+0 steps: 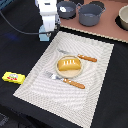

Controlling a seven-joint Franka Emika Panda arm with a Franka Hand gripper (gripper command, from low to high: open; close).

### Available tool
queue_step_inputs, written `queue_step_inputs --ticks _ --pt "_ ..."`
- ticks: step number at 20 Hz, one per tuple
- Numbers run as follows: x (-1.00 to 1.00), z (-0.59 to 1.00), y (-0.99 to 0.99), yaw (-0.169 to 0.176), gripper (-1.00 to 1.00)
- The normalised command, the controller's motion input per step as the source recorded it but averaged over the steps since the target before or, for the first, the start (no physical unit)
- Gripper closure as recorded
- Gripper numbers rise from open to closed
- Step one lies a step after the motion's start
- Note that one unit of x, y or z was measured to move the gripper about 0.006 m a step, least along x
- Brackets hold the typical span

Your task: Interact with the objects in diverse but meaningful ways.

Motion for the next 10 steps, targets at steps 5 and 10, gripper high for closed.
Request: queue_step_inputs --ticks 5,10 --pt "-0.06 0.59 -0.64 -0.044 -1.0" --pt "-0.1 0.35 -0.76 -0.015 -1.0"
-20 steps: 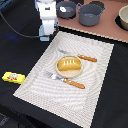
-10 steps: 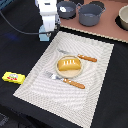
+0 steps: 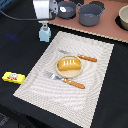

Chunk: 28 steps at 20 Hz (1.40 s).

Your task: Interact with the objects in diverse but meaningful ways.

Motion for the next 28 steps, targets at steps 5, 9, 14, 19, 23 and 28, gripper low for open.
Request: queue_step_inputs --ticks 5,9,14,19,23,28 --pt "-0.16 0.02 -0.85 0.0 -1.0" --pt "-0.22 -0.04 -0.89 0.0 -1.0" --pt "-0.21 -0.1 -0.9 0.0 -1.0" --pt "-0.13 -0.17 -0.89 -0.002 -1.0" --pt "0.0 -0.16 -0.75 -0.029 -1.0" --pt "0.14 -0.16 -0.52 -0.102 -1.0"
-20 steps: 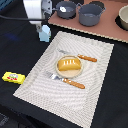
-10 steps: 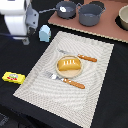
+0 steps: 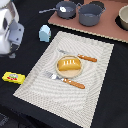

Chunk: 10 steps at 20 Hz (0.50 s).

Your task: Interact with the objects in diverse but meaningful ways.

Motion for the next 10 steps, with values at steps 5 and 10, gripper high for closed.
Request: queue_step_inputs --ticks 5,10 --pt "0.17 -0.15 -0.41 -0.072 -1.0" --pt "0.4 -0.04 -0.47 -0.034 -1.0"
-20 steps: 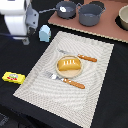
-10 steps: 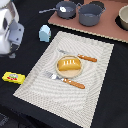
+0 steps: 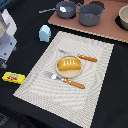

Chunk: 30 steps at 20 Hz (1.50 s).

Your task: Interact with the objects in diverse but meaningful ways.

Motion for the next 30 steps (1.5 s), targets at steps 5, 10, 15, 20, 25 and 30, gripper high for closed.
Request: queue_step_inputs --ticks 5,10,15,20,25,30 --pt "0.22 -0.1 -0.51 -0.002 -1.0" --pt "0.31 -0.14 -0.36 0.0 -1.0" --pt "0.23 -0.25 -0.14 0.0 -1.0" --pt "0.17 -0.28 -0.11 0.0 -1.0" --pt "0.19 -0.29 -0.07 0.0 -1.0" --pt "0.29 -0.24 -0.01 0.0 -1.0"
